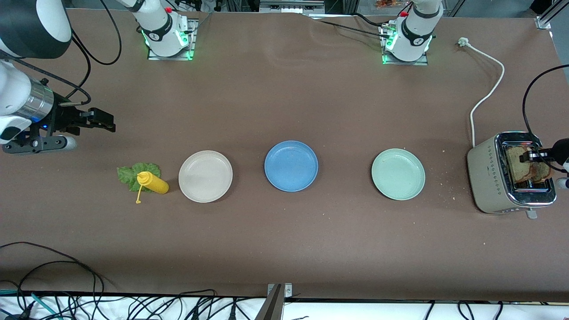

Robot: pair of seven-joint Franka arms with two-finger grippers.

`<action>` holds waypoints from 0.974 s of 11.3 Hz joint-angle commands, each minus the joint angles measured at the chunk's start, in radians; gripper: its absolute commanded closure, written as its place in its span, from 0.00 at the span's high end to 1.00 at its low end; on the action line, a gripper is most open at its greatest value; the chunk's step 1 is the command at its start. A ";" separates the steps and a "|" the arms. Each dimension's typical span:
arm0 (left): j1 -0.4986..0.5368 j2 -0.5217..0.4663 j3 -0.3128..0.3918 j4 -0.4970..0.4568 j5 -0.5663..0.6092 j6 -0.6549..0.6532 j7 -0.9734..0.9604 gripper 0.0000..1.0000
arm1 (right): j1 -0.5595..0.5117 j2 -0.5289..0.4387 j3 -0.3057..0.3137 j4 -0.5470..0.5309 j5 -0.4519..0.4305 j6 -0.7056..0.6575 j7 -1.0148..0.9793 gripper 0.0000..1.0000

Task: Make sandwich in blue plate with both arms
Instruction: 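Grasp the bread slice with the left gripper and lift it out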

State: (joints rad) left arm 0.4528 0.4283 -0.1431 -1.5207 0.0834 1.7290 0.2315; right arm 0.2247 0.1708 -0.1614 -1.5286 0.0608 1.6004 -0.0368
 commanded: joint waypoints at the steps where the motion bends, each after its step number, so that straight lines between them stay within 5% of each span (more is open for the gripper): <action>1: -0.011 -0.089 -0.050 0.055 0.071 -0.135 0.014 0.00 | 0.002 0.021 0.000 0.045 0.004 -0.016 0.006 1.00; 3: -0.011 -0.089 -0.152 0.140 0.130 -0.222 0.014 0.00 | 0.002 0.021 0.000 0.045 0.007 -0.016 0.008 1.00; 8: -0.037 -0.077 -0.398 0.146 0.124 -0.316 0.002 0.00 | -0.008 0.022 -0.004 0.047 0.008 -0.010 0.008 1.00; 11: -0.228 -0.039 -0.418 0.140 0.044 -0.321 -0.142 0.00 | -0.008 0.022 -0.004 0.048 0.011 -0.010 0.009 1.00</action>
State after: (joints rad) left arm 0.3603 0.3494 -0.5576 -1.3912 0.1858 1.4286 0.2192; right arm 0.2216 0.1808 -0.1668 -1.5096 0.0610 1.6011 -0.0367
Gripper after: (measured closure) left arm 0.899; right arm 0.000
